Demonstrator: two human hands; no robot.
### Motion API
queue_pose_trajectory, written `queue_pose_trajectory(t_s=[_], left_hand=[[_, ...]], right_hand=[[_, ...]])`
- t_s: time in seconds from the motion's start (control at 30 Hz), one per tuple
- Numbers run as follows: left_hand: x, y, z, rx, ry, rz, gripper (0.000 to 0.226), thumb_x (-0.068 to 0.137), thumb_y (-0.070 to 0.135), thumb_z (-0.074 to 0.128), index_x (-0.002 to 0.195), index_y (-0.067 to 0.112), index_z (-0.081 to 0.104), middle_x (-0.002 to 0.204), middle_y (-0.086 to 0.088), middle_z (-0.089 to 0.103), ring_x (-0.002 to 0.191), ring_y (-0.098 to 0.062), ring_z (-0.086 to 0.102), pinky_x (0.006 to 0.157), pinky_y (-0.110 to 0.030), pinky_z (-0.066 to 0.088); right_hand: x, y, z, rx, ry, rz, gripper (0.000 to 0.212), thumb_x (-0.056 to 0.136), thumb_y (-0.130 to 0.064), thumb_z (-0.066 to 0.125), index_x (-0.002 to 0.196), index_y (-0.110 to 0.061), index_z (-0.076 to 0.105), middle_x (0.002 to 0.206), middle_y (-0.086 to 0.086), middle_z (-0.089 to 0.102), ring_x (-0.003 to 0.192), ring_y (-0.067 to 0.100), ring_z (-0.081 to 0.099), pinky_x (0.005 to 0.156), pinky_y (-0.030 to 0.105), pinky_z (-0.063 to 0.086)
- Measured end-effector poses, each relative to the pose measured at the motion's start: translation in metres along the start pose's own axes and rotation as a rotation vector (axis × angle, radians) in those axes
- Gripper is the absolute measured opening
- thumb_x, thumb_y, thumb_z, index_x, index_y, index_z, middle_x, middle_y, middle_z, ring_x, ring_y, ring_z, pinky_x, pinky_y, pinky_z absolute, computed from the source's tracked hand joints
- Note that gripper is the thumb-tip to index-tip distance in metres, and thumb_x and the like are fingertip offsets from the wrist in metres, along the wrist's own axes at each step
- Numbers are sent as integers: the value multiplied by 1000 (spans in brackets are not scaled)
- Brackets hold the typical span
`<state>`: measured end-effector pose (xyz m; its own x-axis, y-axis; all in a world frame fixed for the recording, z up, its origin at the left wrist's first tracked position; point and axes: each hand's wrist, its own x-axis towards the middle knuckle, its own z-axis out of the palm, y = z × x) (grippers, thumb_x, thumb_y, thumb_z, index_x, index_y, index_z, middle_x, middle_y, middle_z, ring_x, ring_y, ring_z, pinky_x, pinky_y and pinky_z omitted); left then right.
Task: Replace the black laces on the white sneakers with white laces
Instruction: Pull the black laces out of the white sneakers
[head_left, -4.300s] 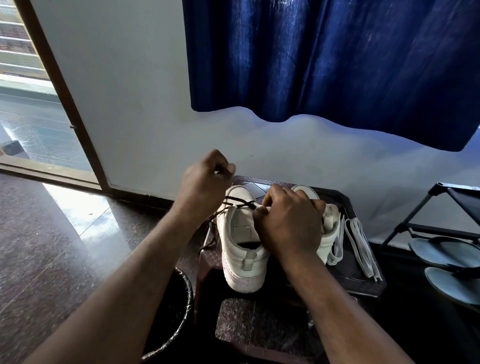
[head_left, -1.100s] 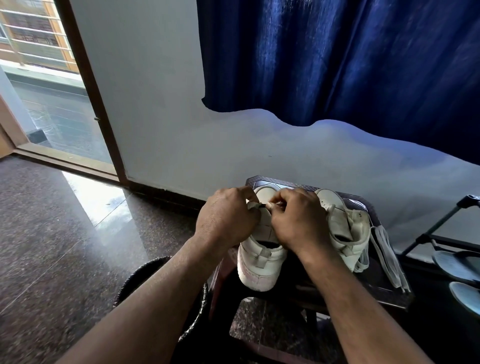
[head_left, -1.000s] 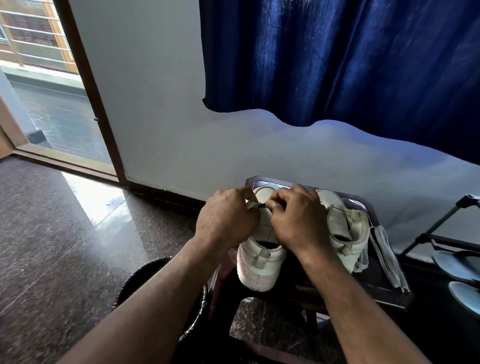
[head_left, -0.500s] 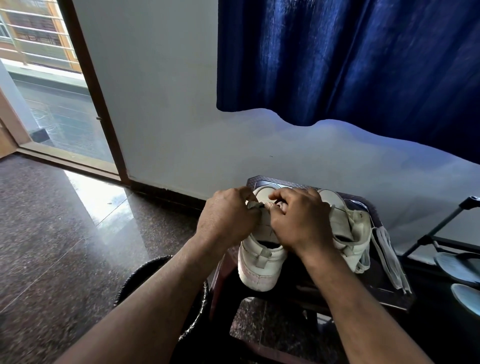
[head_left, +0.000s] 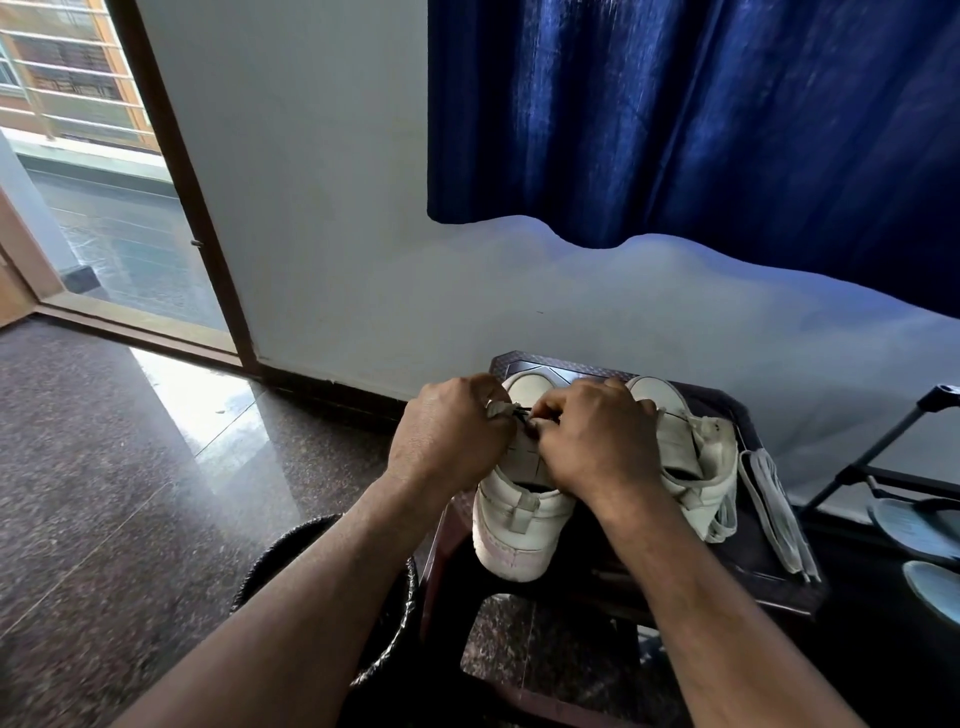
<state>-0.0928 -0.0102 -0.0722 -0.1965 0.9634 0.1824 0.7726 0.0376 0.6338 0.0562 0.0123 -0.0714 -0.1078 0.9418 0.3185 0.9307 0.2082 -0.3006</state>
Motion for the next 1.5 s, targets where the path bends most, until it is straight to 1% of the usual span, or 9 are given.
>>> queue_pose_trajectory(t_s=[0.3,0.4,0.6,0.8,0.9,1.0,1.27,1.37,1.5], left_hand=[[1,0,1,-21,-19,-32,25,80,35,66,104,36,72,91,6,74,89,-21,68,81,-34,58],[1,1,1,-18,-20,-34,22,79,34,66,100,35,72,88,6,73,88,-22,68,80,-34,57],[0,1,1,-3,-5,-20,20,81,37,66,100,33,72,88,5,73,88,-23,67,76,-33,56],[-1,1,-1,2,-13,-10,21,83,32,66,102,33,73,90,4,73,89,-23,67,74,-31,54],[-1,2,-1,6,-25,1,23,82,31,66,103,34,74,89,5,74,89,-22,67,76,-30,54],[0,2,-1,3,-24,0,22,80,32,66,100,36,72,85,6,73,87,-22,67,75,-30,54],[1,0,-1,-19,-18,-19,19,82,37,65,98,31,73,84,5,72,85,-21,67,75,-32,56],[1,-1,-1,-38,-20,-34,20,83,39,66,99,30,74,87,5,73,89,-21,67,78,-33,57],[1,0,-2,-42,-26,-41,21,81,33,66,100,31,73,89,6,73,90,-20,67,79,-32,57]], right_hand=[[7,7,-31,1501,179,223,15,108,-14,49,96,-15,57,91,5,78,86,18,70,76,25,54],[8,14,-18,932,193,140,15,104,-22,57,90,-21,62,72,-5,69,73,13,63,74,31,49],[5,8,4,24,-49,-66,20,94,-37,61,103,-27,76,108,1,62,115,28,52,96,44,48],[5,10,3,263,233,-101,17,95,-24,57,84,-21,69,92,0,63,93,27,62,77,37,50],[8,9,-3,733,351,61,22,104,-20,52,85,-19,63,88,-2,73,78,14,68,73,26,51],[7,0,-4,1342,162,288,26,109,-22,45,87,-16,56,83,6,78,79,25,72,79,46,52],[5,7,6,40,135,-149,18,97,-34,59,95,-21,72,96,3,70,98,32,59,77,38,46],[6,7,7,39,-39,-81,22,96,-37,60,96,-23,76,101,4,66,107,32,56,86,40,51],[8,11,8,455,327,-31,19,95,-24,55,81,-23,68,91,0,64,88,23,63,77,32,46]])
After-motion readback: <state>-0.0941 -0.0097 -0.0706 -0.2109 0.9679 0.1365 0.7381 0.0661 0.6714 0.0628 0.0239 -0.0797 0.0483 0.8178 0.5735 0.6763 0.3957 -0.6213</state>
